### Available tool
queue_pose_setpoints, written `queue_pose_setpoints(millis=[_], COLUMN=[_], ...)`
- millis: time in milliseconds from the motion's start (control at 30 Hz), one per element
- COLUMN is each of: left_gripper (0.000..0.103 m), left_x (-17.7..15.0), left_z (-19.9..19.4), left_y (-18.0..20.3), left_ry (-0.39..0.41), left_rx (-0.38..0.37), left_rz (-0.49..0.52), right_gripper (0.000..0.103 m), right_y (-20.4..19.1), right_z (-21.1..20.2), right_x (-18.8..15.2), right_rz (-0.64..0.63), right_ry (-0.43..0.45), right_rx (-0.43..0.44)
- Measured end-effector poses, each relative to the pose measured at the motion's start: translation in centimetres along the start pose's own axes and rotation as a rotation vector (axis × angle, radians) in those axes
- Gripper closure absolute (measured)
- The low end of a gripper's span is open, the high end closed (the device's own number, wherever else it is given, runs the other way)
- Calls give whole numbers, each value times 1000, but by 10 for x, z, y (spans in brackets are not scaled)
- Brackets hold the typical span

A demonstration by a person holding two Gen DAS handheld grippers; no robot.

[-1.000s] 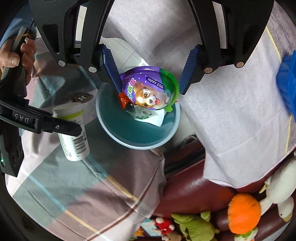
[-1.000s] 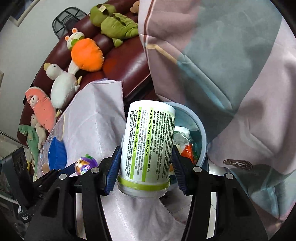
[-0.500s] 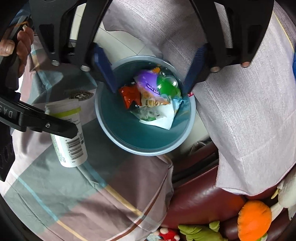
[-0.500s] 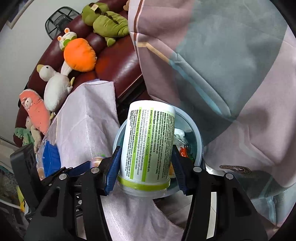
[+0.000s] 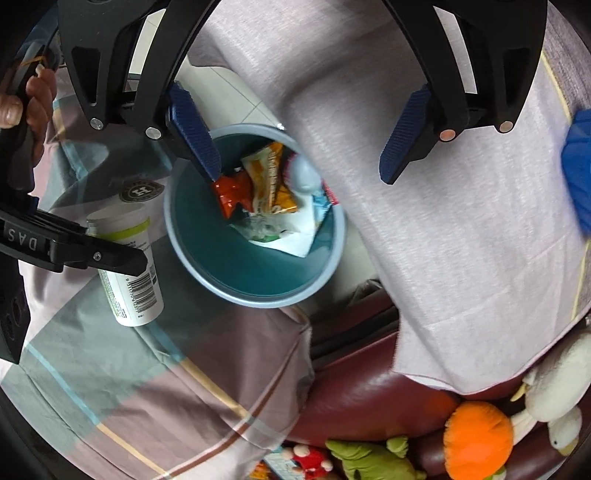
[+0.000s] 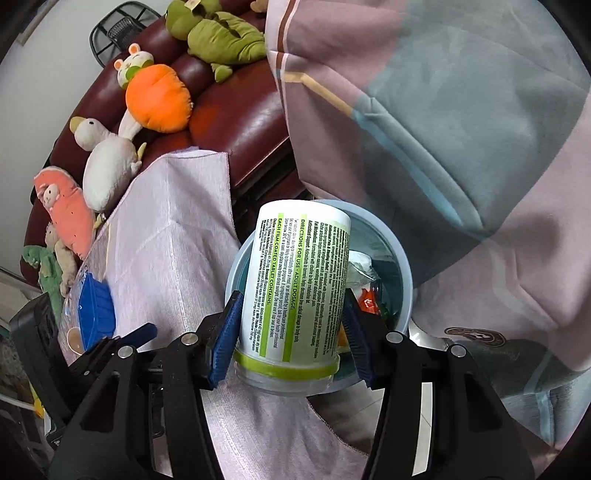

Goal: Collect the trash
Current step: 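Open the left tool to drop the egg while the right tool drops the pill bottle, then move both tools back over the table toward the pink cup and blue tray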

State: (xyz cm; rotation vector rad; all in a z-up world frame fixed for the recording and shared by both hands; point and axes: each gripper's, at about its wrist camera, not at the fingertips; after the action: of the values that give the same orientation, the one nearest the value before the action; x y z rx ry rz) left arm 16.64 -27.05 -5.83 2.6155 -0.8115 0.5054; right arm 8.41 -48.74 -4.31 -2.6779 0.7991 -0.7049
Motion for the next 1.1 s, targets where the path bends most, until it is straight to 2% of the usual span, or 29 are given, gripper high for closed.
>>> queue_pose_setpoints(millis=[233, 667, 700, 767, 833, 1100], left_gripper=[15, 14, 14, 15, 14, 14], left_x=[-10, -17, -18, -20, -21, -36], left_z=[-9, -16, -17, -18, -20, -43], left_y=[-20, -52, -53, -55, -57, -70], left_ry=[6, 14, 15, 17, 20, 51], left_rx=[16, -3, -4, -6, -7, 5], left_rz=[-28, -92, -96, -104, -111, -138], right_gripper=[52, 51, 50, 37, 32, 28], right_y=[-12, -44, -45, -48, -51, -67], right_z=[12, 27, 27, 27, 27, 23], right_x=[-1, 1, 1, 0, 0, -10], right_rz=[-22, -74, -78, -81, -85, -92], right_ry=[-28, -43, -45, -48, -45, -78], right_rx=[-20, -49, -50, -54, -62, -64])
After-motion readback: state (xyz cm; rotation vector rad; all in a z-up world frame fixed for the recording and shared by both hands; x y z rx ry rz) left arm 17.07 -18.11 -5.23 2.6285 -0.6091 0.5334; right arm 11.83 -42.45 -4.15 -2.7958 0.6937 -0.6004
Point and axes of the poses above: each gripper's, at about its wrist camera, not at the fingertips, and z roughly the way its jaws point, y to its right, x to its top, and after that the axes turned 4 degrees about -x, right-handed
